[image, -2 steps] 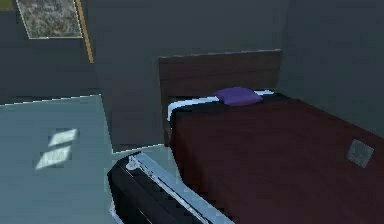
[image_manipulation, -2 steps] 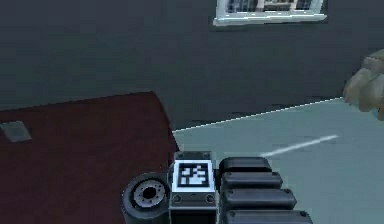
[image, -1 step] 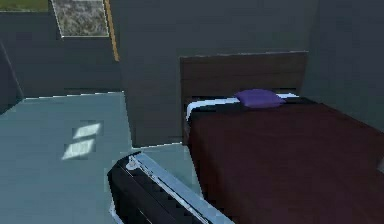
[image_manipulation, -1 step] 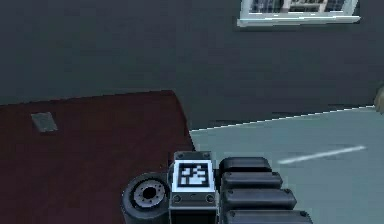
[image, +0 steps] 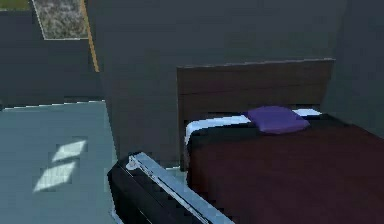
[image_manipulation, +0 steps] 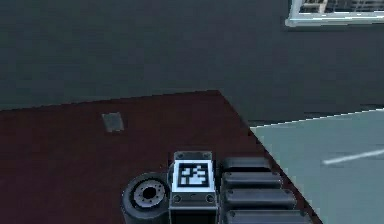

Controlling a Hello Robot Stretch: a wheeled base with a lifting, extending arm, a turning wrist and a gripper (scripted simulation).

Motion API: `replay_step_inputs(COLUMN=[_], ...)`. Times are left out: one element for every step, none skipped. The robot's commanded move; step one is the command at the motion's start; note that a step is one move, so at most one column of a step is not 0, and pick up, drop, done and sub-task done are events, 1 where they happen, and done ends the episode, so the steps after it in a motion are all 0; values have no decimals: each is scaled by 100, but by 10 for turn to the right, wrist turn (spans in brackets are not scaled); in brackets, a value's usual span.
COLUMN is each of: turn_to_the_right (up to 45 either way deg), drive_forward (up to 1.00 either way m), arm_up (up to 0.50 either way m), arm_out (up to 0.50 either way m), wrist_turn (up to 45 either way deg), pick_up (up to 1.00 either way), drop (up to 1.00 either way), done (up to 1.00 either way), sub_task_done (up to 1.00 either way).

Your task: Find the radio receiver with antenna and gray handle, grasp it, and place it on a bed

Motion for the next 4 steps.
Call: replay_step_inputs(turn_to_the_right=[450,450,420,-450], drive_forward=[0,0,0,0], arm_up=[0,0,0,0], arm_out=[0,0,0,0], wrist_turn=[0,0,0,0], pick_up=[0,0,0,0], drop=[0,0,0,0], done=[0,0,0,0], sub_task_done=[0,0,0,0])
